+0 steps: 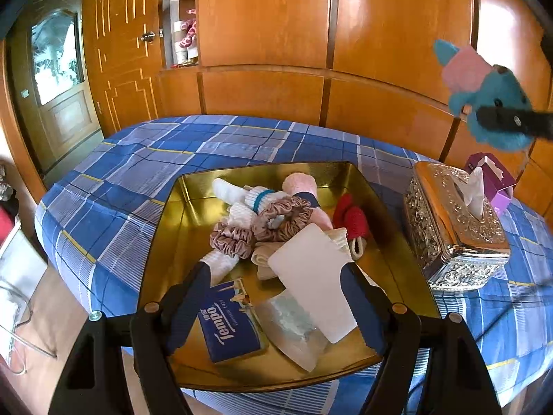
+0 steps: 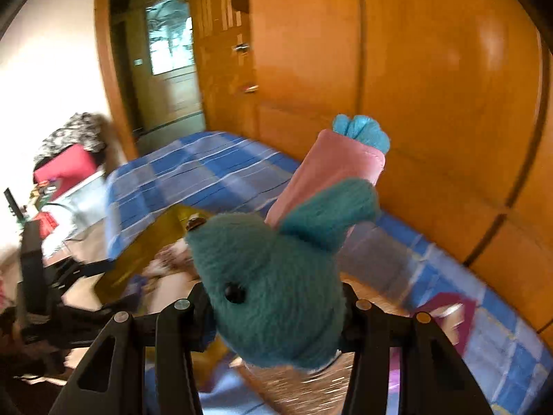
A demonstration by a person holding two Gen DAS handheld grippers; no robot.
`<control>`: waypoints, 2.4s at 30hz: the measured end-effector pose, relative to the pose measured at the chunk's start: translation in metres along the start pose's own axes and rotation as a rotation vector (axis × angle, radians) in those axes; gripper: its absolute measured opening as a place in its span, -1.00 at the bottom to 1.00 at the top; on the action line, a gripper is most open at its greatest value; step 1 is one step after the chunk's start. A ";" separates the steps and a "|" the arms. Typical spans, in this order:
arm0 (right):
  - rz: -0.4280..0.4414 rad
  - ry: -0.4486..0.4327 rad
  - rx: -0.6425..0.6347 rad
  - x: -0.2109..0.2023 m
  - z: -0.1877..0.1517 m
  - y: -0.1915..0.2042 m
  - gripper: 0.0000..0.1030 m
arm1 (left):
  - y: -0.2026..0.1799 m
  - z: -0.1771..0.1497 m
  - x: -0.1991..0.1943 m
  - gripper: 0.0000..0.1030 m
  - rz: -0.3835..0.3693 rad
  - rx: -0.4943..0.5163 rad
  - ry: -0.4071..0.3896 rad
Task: Organize soft objects
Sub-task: 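Carry the blue plush over the gold tray with the right gripper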
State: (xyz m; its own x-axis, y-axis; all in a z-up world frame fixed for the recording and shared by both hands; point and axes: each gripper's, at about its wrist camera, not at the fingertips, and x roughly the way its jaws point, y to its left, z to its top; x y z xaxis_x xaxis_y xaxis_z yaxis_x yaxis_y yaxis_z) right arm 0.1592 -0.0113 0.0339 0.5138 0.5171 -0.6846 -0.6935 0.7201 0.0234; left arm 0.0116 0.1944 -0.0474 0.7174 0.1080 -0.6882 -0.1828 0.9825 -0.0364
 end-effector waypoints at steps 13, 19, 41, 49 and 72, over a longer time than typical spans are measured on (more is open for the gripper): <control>0.149 0.060 0.011 0.033 -0.043 0.065 -0.04 | 0.008 0.000 -0.001 0.52 0.032 -0.024 -0.003; 0.217 0.114 0.027 0.048 -0.059 0.081 -0.04 | 0.016 0.001 -0.001 0.52 0.051 -0.042 -0.006; 0.038 0.060 0.060 0.045 -0.045 0.081 -0.04 | 0.105 0.005 -0.013 0.52 0.189 -0.253 -0.054; 0.060 0.176 -0.025 0.081 -0.047 0.093 -0.04 | 0.087 -0.002 -0.003 0.52 0.118 -0.215 -0.018; 0.092 0.237 0.076 0.146 -0.032 0.076 0.53 | 0.072 -0.005 0.007 0.52 0.066 -0.201 0.023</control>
State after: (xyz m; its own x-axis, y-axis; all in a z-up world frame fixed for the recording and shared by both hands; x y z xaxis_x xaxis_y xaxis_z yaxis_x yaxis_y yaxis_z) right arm 0.1649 0.1043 -0.0872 0.3117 0.4654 -0.8284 -0.6874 0.7123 0.1415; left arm -0.0005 0.2655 -0.0584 0.6843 0.1648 -0.7104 -0.3609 0.9230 -0.1335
